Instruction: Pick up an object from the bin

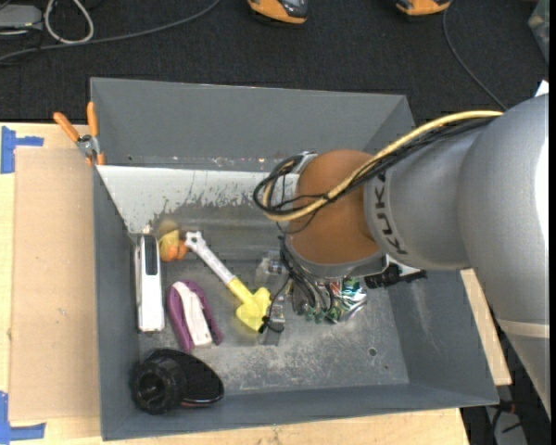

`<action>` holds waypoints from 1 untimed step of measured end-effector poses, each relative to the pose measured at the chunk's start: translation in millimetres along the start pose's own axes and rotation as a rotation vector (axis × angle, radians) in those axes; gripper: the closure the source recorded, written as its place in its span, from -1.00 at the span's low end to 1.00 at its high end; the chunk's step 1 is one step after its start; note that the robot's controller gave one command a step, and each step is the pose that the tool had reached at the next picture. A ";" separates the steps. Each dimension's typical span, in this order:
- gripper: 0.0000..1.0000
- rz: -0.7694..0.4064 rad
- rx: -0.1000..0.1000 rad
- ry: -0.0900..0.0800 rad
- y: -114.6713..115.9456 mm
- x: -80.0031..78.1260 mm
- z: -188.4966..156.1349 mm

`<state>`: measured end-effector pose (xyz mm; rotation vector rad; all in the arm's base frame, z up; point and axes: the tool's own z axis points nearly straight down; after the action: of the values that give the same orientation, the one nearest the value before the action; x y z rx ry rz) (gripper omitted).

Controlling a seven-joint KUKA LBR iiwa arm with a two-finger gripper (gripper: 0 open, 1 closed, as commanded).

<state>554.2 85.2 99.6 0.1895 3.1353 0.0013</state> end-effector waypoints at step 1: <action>-1.00 -0.025 0.000 0.008 -3.0 20.0 -0.9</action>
Offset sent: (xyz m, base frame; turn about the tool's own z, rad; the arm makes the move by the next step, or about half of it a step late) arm -0.0357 -0.0066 0.0091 -0.2234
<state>534.0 84.6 100.5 0.1500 3.1451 0.0013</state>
